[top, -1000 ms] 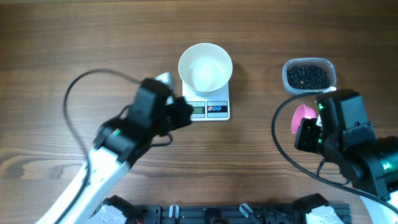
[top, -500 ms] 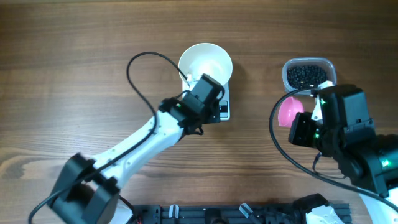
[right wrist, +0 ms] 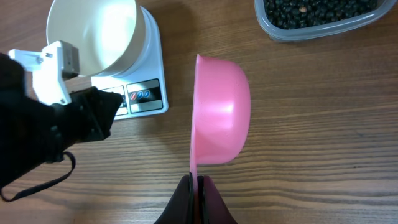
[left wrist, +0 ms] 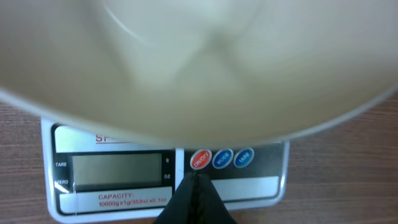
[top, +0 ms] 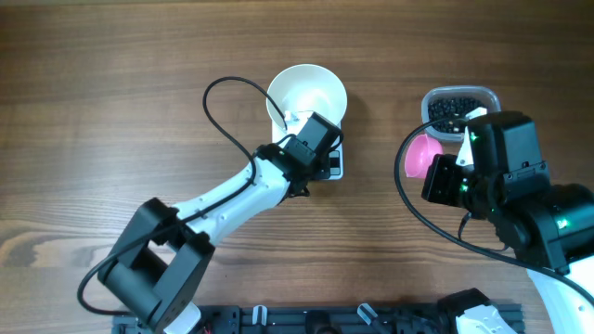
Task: Scoop item into bowl and weigh 150g on scale
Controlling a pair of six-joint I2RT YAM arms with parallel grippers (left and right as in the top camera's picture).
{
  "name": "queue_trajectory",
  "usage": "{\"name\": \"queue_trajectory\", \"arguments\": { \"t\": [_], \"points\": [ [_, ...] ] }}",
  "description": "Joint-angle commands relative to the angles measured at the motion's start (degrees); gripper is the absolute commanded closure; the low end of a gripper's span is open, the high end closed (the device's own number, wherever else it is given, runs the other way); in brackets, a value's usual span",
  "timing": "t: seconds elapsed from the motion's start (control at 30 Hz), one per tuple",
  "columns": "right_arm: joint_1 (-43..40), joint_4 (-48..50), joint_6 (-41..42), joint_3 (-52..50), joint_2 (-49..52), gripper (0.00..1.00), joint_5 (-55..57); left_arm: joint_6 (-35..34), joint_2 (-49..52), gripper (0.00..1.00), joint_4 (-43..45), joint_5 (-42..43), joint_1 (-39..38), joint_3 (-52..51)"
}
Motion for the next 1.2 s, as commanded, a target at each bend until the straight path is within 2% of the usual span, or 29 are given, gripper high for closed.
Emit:
{"name": "queue_trajectory", "arguments": {
  "t": [0.0,0.47,1.17],
  "points": [
    [-0.24,0.39,0.5,1.25,-0.11,0.96,-0.52,0.48,2.08,0.96,0.9,-1.36,-0.15,0.9],
    [-0.24,1.05,0.48,1.25,-0.11,0.96,-0.52,0.48,3.72,0.96,4.94,-1.36,-0.15,0.9],
    [-0.24,1.6,0.48,1.25,-0.09,0.96,-0.52,0.44,6.25,0.96,6.03,-0.7,-0.15,0.83]
  ]
}}
